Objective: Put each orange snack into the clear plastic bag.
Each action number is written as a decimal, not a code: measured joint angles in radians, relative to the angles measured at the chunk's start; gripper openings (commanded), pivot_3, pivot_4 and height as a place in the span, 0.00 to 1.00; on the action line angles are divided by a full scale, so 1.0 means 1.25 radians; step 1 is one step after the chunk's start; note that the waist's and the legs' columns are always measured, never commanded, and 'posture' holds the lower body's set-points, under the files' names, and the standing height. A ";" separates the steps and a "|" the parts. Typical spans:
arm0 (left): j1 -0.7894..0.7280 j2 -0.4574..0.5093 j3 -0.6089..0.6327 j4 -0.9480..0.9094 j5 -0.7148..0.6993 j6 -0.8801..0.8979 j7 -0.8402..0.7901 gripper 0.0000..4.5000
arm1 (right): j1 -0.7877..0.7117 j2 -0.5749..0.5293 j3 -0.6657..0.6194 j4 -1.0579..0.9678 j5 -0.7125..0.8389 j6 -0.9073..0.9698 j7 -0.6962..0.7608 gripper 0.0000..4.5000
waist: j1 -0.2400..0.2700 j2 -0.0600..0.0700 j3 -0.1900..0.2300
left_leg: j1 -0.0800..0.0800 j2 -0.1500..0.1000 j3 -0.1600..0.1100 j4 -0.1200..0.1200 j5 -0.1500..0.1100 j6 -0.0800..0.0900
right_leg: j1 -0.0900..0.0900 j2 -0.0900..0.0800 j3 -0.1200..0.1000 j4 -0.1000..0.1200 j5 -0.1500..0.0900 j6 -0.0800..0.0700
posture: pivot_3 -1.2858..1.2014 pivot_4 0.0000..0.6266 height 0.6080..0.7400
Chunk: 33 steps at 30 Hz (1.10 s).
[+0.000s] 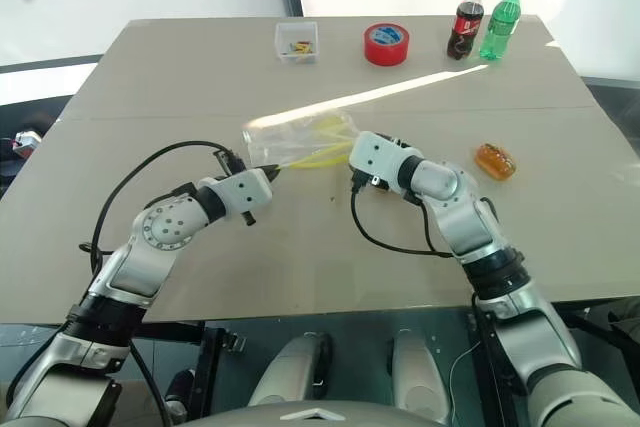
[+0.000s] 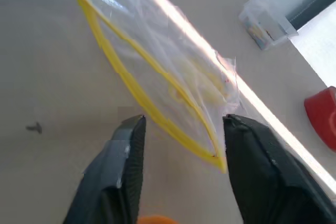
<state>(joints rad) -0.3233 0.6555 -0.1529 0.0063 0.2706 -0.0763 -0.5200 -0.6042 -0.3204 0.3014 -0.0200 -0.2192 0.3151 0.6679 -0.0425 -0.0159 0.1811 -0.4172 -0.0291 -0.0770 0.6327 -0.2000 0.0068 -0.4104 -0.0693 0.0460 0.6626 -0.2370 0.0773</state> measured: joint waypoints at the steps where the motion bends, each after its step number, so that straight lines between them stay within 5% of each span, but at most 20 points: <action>1: 0.000 -0.001 0.000 -0.001 0.000 0.001 0.000 0.00 | 0.002 0.003 0.001 -0.001 0.002 0.006 -0.001 0.17 | 0.001 0.000 0.000 | 0.000 0.000 0.000 0.000 0.000 0.000 | 0.000 0.000 0.000 0.000 0.000 0.000 | 0.52 0.24 1.00; 3: 0.000 -0.001 0.001 -0.006 0.000 0.003 -0.001 0.00 | 0.002 0.012 0.001 0.004 0.001 0.019 -0.013 0.00 | 0.001 0.000 0.000 | 0.000 0.000 0.000 0.000 0.000 0.000 | 0.000 0.000 0.000 0.000 0.000 0.000 | 0.52 0.24 1.00; 24: 0.044 -0.005 0.023 -0.148 -0.033 0.056 -0.053 0.00 | -0.141 0.107 0.023 0.336 -0.027 -0.116 -0.122 0.00 | 0.000 0.000 0.000 | 0.000 0.000 0.000 0.000 0.000 0.000 | 0.000 0.000 0.000 0.000 0.000 0.000 | 0.52 0.24 1.00; 33: 0.042 -0.018 0.023 -0.154 -0.030 0.081 -0.050 0.00 | -0.228 0.099 0.095 0.516 -0.143 -0.313 -0.226 0.68 | 0.000 0.000 0.000 | 0.000 0.000 0.000 0.000 0.000 0.000 | 0.000 0.000 0.000 0.000 0.000 0.000 | 0.52 0.24 1.00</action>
<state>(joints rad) -0.2711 0.6334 -0.1239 -0.1868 0.2330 0.0251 -0.5824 -0.8889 -0.1969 0.4206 0.6249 -0.3976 -0.0765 0.3849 -0.0429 -0.0155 0.1814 -0.4172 -0.0294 -0.0769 0.6329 -0.2000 0.0067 -0.4106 -0.0693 0.0461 0.6624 -0.2370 0.0772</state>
